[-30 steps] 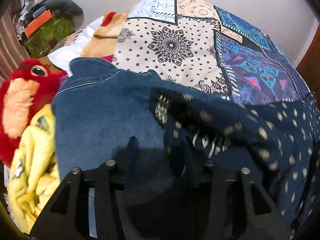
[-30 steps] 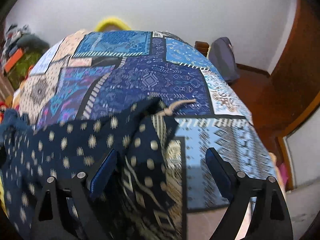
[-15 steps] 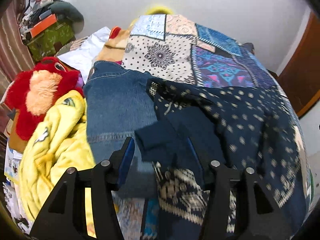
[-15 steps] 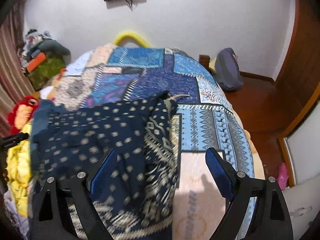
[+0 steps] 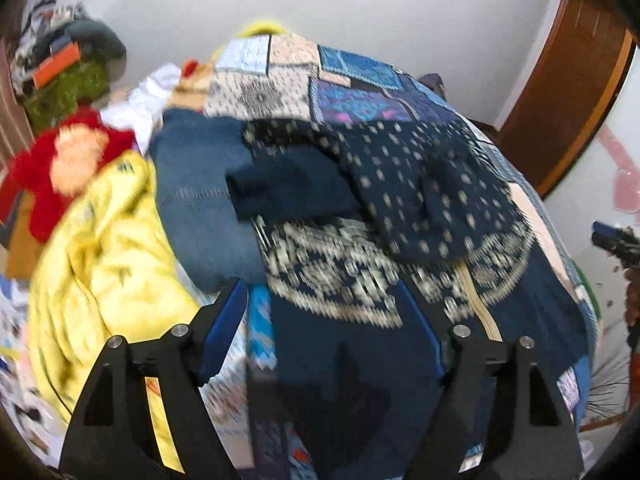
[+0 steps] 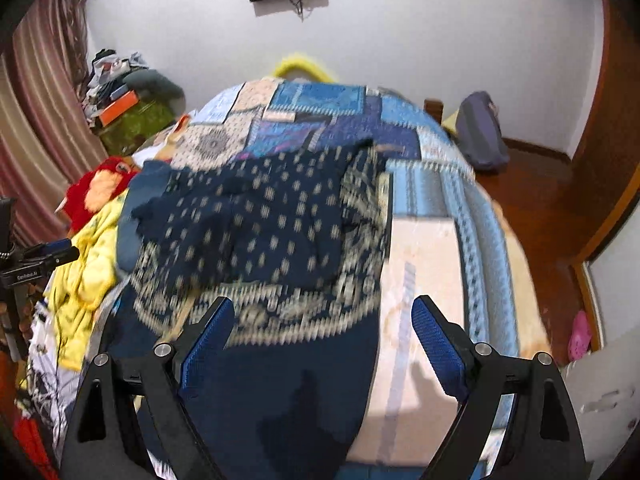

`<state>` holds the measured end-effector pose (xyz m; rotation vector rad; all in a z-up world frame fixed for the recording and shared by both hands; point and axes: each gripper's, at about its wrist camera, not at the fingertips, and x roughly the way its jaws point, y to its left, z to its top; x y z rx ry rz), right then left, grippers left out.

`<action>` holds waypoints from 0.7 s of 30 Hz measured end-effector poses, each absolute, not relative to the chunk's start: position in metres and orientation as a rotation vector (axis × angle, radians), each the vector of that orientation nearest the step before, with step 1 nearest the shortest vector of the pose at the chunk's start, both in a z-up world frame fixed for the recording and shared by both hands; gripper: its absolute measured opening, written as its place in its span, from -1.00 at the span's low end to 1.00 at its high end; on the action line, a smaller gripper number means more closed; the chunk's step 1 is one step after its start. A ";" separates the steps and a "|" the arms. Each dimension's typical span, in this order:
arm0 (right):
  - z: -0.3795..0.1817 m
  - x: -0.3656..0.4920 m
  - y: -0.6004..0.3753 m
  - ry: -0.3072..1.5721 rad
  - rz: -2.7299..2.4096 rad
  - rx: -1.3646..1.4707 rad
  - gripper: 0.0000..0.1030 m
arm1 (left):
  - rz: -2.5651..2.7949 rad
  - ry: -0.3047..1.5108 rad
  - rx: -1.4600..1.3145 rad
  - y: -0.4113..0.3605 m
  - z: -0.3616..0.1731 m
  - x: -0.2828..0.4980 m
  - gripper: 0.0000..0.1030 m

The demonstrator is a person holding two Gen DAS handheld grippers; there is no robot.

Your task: Fold large clothes

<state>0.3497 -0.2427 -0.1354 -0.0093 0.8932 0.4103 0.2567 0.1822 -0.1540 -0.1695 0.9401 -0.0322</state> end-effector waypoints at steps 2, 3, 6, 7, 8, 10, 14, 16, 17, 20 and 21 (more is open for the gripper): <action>-0.145 0.338 -0.246 0.920 0.427 -0.012 0.73 | -0.044 0.963 -0.200 0.182 -0.171 0.241 0.48; -0.149 0.330 -0.247 0.933 0.438 -0.023 0.73 | -0.047 0.977 -0.207 0.182 -0.178 0.235 0.48; -0.161 0.315 -0.251 0.951 0.439 -0.038 0.73 | -0.057 1.051 -0.205 0.180 -0.206 0.218 0.48; -0.165 0.310 -0.252 0.958 0.441 -0.034 0.73 | -0.060 1.070 -0.211 0.180 -0.214 0.212 0.48; -0.171 0.304 -0.254 0.972 0.444 -0.030 0.73 | -0.063 1.096 -0.234 0.180 -0.226 0.206 0.48; -0.180 0.296 -0.257 0.992 0.446 -0.016 0.73 | -0.075 1.127 -0.287 0.182 -0.241 0.196 0.48; -0.204 0.280 -0.263 1.048 0.459 0.030 0.73 | -0.122 1.186 -0.423 0.186 -0.271 0.179 0.48; -0.213 0.278 -0.263 1.076 0.450 0.024 0.73 | -0.116 1.213 -0.456 0.185 -0.283 0.173 0.48; -0.218 0.277 -0.262 1.091 0.446 0.025 0.73 | -0.122 1.223 -0.480 0.185 -0.288 0.170 0.48; -0.226 0.276 -0.259 1.118 0.478 0.049 0.73 | -0.118 1.202 -0.535 0.185 -0.292 0.160 0.47; -0.227 0.273 -0.256 1.115 0.491 0.053 0.73 | -0.118 1.194 -0.542 0.184 -0.291 0.157 0.46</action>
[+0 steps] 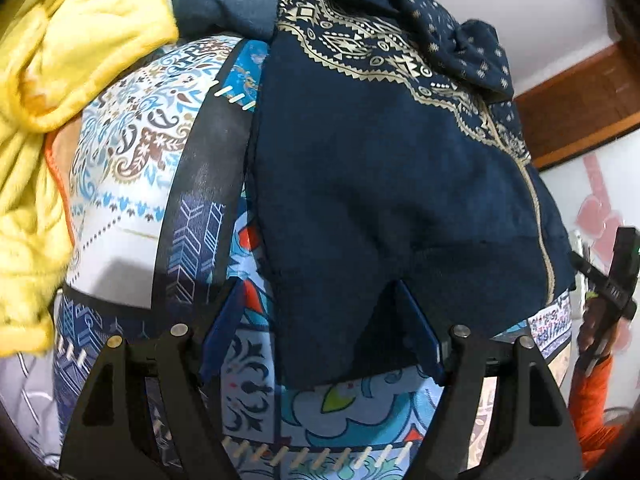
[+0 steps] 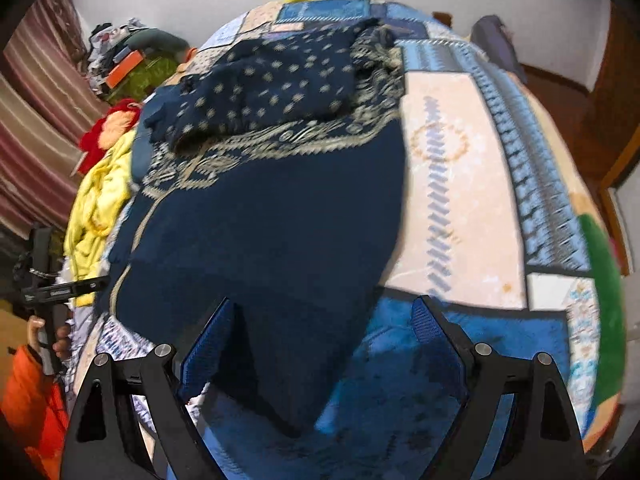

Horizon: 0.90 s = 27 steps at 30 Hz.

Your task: Fold large clothes

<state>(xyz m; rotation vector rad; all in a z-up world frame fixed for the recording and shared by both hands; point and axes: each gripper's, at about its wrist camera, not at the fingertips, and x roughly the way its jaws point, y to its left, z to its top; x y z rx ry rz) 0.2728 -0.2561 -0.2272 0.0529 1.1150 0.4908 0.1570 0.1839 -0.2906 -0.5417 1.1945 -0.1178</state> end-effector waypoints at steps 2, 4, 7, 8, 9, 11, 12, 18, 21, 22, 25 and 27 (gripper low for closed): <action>-0.227 0.266 -0.252 1.081 0.482 0.046 0.72 | -0.125 1.181 -0.546 0.179 -0.289 0.153 0.28; -0.228 0.260 -0.250 1.054 0.476 0.058 0.56 | -0.147 1.169 -0.544 0.172 -0.287 0.152 0.03; -0.228 0.253 -0.248 1.012 0.481 0.070 0.12 | -0.165 1.162 -0.534 0.161 -0.281 0.154 -0.43; -0.227 0.252 -0.248 0.998 0.475 0.068 0.03 | -0.156 1.164 -0.532 0.160 -0.279 0.157 -0.61; -0.225 0.252 -0.249 0.985 0.473 0.067 -0.27 | -0.134 1.164 -0.511 0.158 -0.276 0.163 -0.80; -0.217 0.252 -0.250 0.950 0.480 0.060 -0.59 | -0.112 1.144 -0.469 0.155 -0.265 0.169 -0.82; -0.213 0.252 -0.248 0.930 0.480 0.047 -0.71 | -0.108 1.122 -0.451 0.153 -0.257 0.172 -0.83; -0.185 0.268 -0.250 0.864 0.520 0.074 -0.82 | -0.117 0.969 -0.370 0.149 -0.196 0.189 -0.84; -0.170 0.280 -0.248 0.838 0.548 0.096 -0.83 | -0.135 0.879 -0.339 0.154 -0.160 0.198 -0.85; -0.165 0.285 -0.245 0.825 0.547 0.089 -0.84 | -0.145 0.847 -0.329 0.153 -0.148 0.201 -0.85; -0.151 0.301 -0.241 0.793 0.551 0.090 -0.84 | -0.168 0.769 -0.300 0.153 -0.119 0.212 -0.85; -0.140 0.317 -0.238 0.773 0.557 0.103 -0.85 | -0.176 0.722 -0.290 0.155 -0.101 0.227 -0.85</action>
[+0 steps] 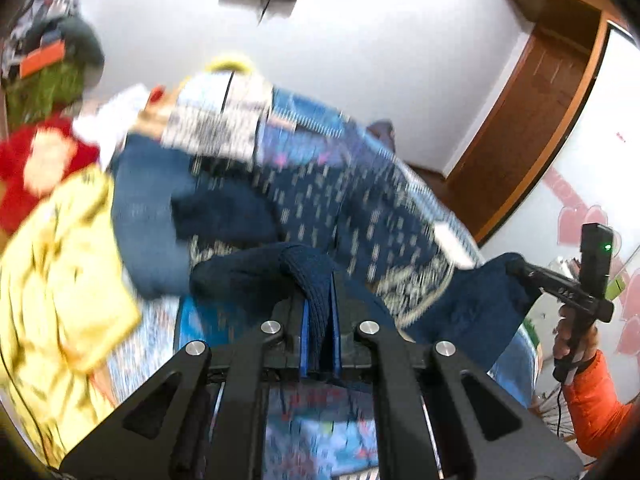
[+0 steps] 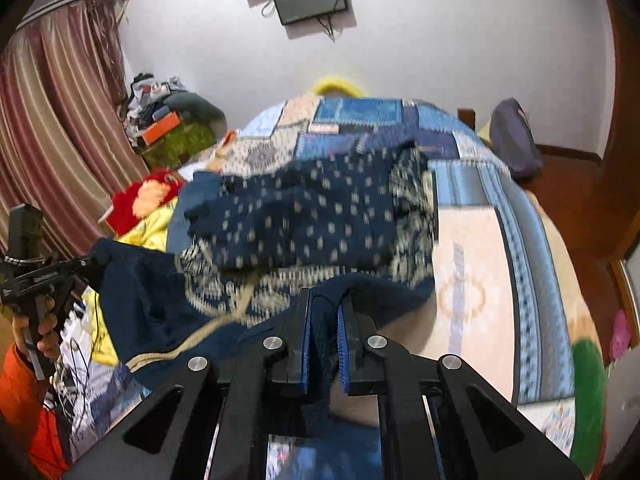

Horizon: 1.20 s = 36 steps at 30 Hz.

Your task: Fold large clothes

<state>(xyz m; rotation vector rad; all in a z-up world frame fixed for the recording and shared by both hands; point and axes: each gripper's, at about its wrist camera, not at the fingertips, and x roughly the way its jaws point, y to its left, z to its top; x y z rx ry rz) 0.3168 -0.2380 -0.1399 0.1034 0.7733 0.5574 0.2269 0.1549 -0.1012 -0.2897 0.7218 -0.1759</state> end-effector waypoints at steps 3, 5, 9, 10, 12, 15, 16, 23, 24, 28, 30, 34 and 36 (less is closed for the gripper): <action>-0.124 0.340 -0.233 0.733 0.549 0.095 -0.85 | -0.171 0.677 -0.293 0.161 -0.086 0.256 -0.85; -0.112 0.364 -0.227 0.702 0.539 0.088 -0.85 | -0.144 0.655 -0.308 0.170 -0.080 0.282 -0.85; -0.096 0.420 -0.213 0.668 0.499 0.072 -0.85 | -0.081 0.650 -0.363 0.192 -0.082 0.340 -0.85; -0.096 0.444 -0.207 0.672 0.478 0.066 -0.85 | -0.066 0.657 -0.379 0.198 -0.085 0.358 -0.85; -0.099 0.481 -0.199 0.696 0.449 0.071 -0.85 | -0.019 0.675 -0.381 0.206 -0.094 0.391 -0.85; -0.117 0.548 -0.178 0.750 0.388 0.056 -0.85 | 0.063 0.698 -0.335 0.213 -0.110 0.434 -0.85; -0.123 0.563 -0.174 0.765 0.378 0.056 -0.85 | 0.086 0.719 -0.330 0.217 -0.122 0.450 -0.85; -0.186 0.650 -0.166 0.900 0.304 0.120 -0.85 | 0.164 0.903 -0.350 0.244 -0.206 0.510 -0.84; -0.192 0.654 -0.168 0.910 0.302 0.135 -0.84 | 0.167 0.915 -0.348 0.245 -0.212 0.511 -0.80; -0.189 0.651 -0.182 0.857 0.263 0.134 -0.84 | 0.165 0.958 -0.334 0.248 -0.221 0.512 -0.76; -0.173 0.642 -0.195 0.758 0.096 0.058 -0.84 | 0.178 0.977 -0.319 0.249 -0.213 0.511 -0.56; -0.147 0.634 -0.236 0.775 0.201 0.198 -0.84 | 0.288 0.890 -0.200 0.251 -0.172 0.497 0.11; -0.139 0.624 -0.239 0.786 0.255 0.198 -0.84 | 0.285 0.851 -0.187 0.252 -0.155 0.490 0.23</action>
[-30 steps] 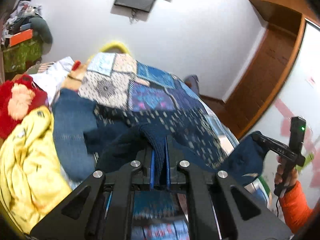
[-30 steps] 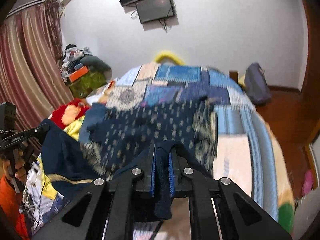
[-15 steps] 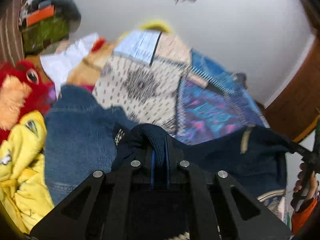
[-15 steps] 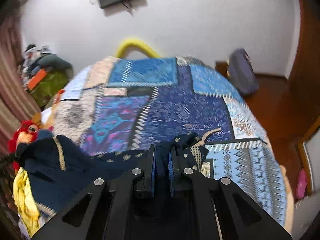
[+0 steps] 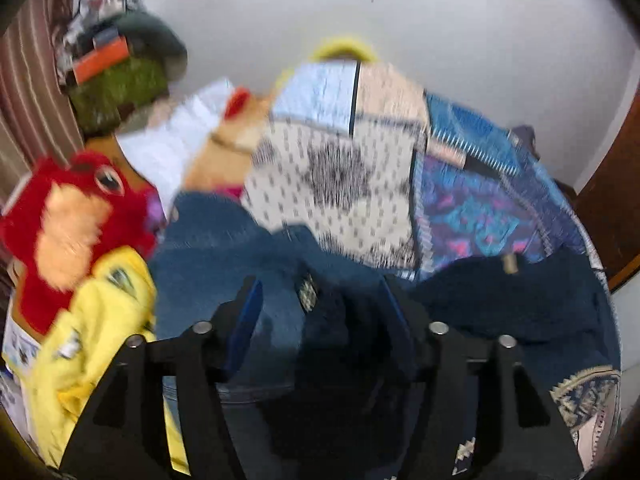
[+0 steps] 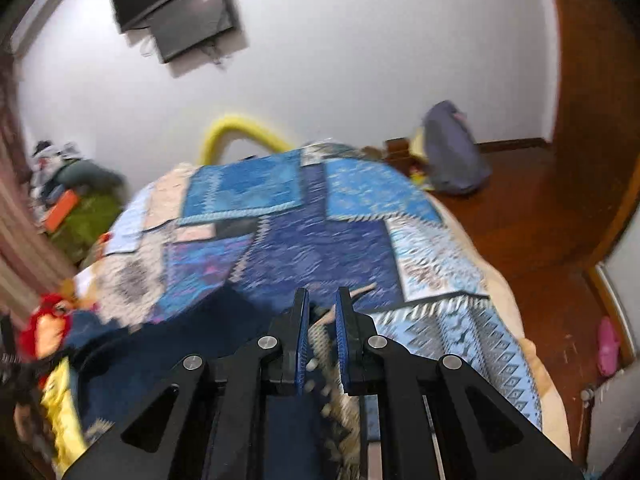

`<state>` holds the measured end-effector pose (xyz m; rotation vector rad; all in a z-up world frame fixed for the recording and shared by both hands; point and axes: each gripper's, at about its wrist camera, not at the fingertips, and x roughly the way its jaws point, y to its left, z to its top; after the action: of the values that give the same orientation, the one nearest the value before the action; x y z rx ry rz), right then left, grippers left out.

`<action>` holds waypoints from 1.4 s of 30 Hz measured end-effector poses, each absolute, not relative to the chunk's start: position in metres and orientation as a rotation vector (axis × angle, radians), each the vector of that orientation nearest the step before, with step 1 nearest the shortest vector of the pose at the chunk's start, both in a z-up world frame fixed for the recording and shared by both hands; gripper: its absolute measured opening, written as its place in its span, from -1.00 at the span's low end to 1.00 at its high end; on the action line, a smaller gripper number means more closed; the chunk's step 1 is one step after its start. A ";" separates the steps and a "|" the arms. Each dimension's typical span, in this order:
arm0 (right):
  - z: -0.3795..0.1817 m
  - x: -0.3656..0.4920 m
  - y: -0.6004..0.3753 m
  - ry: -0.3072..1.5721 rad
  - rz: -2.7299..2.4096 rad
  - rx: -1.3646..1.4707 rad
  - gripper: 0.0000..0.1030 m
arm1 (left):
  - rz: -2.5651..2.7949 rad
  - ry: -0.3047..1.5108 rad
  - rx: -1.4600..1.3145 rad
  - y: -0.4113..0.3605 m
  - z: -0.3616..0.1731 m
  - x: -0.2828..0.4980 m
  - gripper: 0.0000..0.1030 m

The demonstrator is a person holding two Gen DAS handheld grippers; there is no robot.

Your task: Fold large clothes

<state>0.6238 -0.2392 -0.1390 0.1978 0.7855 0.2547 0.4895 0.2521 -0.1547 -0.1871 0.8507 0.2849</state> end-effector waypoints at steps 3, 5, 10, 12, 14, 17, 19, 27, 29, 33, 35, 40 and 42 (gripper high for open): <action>-0.132 0.600 -0.224 0.795 0.324 0.103 -0.84 | 0.243 0.830 -0.191 0.248 -0.137 0.474 0.25; -0.130 0.583 -0.203 0.813 0.397 0.049 -0.84 | 0.198 0.839 -0.190 0.239 -0.133 0.465 0.28; -0.138 0.539 -0.133 0.842 0.584 -0.062 -0.84 | 0.081 0.882 -0.188 0.205 -0.149 0.454 0.35; -0.142 0.524 -0.104 0.839 0.647 -0.099 -0.84 | 0.028 0.915 -0.192 0.187 -0.163 0.455 0.35; -0.151 0.515 -0.079 0.853 0.693 -0.131 -0.84 | -0.030 0.955 -0.172 0.166 -0.183 0.457 0.35; -0.173 0.509 -0.046 0.881 0.710 -0.232 -0.84 | -0.072 1.009 -0.115 0.143 -0.211 0.455 0.35; -0.195 0.509 -0.033 0.906 0.668 -0.326 -0.84 | -0.062 1.039 -0.056 0.133 -0.232 0.451 0.37; -0.225 0.523 -0.086 0.941 0.569 -0.308 -0.84 | -0.044 1.010 -0.041 0.152 -0.246 0.419 0.44; -0.228 0.520 -0.098 0.913 0.499 -0.352 -0.84 | -0.039 1.013 -0.045 0.157 -0.249 0.410 0.44; -0.234 0.514 -0.124 0.901 0.457 -0.365 -0.84 | 0.028 1.024 0.026 0.161 -0.256 0.391 0.45; -0.236 0.511 -0.135 0.883 0.376 -0.409 -0.84 | 0.069 1.049 0.068 0.164 -0.266 0.380 0.46; -0.249 0.513 -0.177 0.909 0.267 -0.403 -0.83 | 0.171 1.023 0.024 0.189 -0.262 0.344 0.45; -0.249 0.511 -0.188 0.905 0.239 -0.415 -0.83 | 0.228 1.015 0.001 0.203 -0.259 0.328 0.45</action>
<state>0.5106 -0.1876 -0.2489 -0.4147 0.9048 0.2394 0.3284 0.2032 -0.2586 0.0006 1.0150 0.2283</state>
